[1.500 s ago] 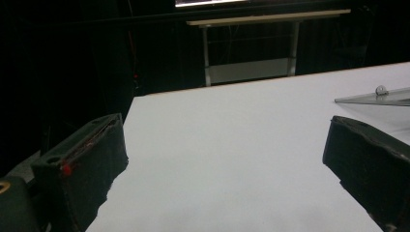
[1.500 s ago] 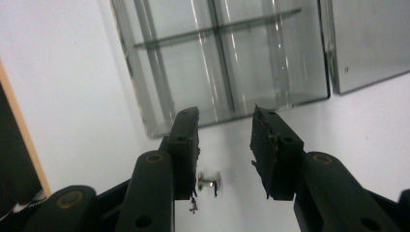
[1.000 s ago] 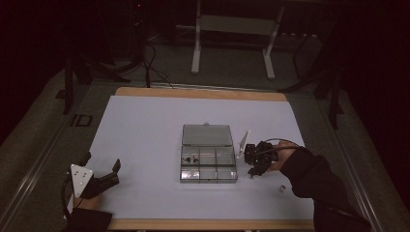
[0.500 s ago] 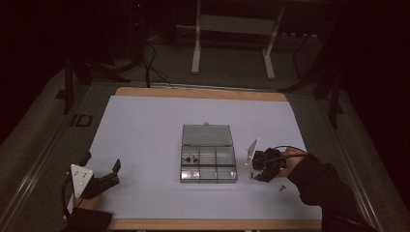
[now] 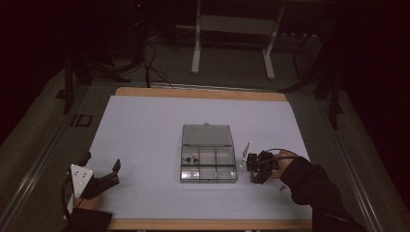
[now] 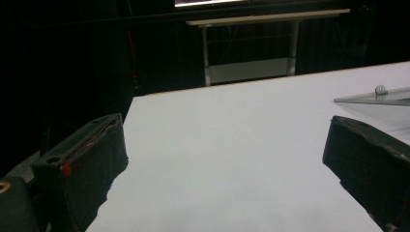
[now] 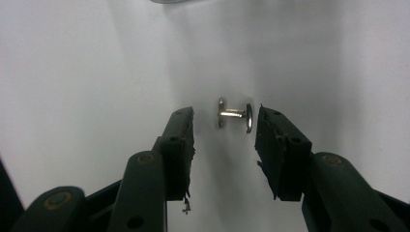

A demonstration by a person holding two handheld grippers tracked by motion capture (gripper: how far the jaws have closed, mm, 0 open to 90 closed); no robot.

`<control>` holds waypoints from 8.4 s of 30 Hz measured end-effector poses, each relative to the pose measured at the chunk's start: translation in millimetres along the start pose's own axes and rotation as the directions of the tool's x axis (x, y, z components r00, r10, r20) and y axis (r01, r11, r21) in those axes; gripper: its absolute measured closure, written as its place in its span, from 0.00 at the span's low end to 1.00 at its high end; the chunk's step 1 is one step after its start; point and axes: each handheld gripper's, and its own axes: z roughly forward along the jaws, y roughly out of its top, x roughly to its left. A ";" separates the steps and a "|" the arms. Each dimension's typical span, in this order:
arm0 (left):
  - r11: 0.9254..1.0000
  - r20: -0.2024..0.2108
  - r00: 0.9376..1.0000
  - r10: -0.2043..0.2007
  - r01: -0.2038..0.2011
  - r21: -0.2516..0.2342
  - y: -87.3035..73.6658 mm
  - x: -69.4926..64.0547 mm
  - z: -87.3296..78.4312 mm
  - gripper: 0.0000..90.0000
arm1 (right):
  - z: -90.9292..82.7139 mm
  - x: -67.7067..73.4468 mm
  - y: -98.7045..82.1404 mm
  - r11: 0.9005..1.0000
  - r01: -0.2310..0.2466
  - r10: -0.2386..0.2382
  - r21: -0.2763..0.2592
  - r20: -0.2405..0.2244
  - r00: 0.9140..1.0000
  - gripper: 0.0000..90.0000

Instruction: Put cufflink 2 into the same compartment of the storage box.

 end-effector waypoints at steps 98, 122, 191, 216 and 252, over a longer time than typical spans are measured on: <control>1.000 0.001 1.000 -0.003 0.003 -0.008 -0.3 0.0 -0.3 0.03 | -47.1 32.5 152.3 0.962 0.221 -0.222 -0.158 0.015 0.975 0.80; 1.000 0.004 1.000 -0.003 0.003 -0.008 -0.4 0.2 -0.5 0.03 | -9.6 24.7 172.0 0.934 0.189 -0.205 -0.303 -0.022 0.978 0.80; 1.000 0.008 1.000 -0.005 0.005 -0.007 -0.2 0.4 -0.3 0.03 | -42.9 22.5 112.9 0.969 0.153 -0.154 -0.195 0.009 0.988 0.76; 1.000 0.005 1.000 0.000 0.000 -0.005 -0.2 -0.1 -0.2 0.03 | -60.2 20.4 33.8 0.986 0.116 -0.113 -0.117 0.033 0.993 0.75; 1.000 0.004 1.000 0.004 -0.004 0.000 0.0 -0.3 0.1 0.03 | -16.5 14.8 -80.9 0.961 -0.277 0.277 -0.008 0.001 0.961 0.64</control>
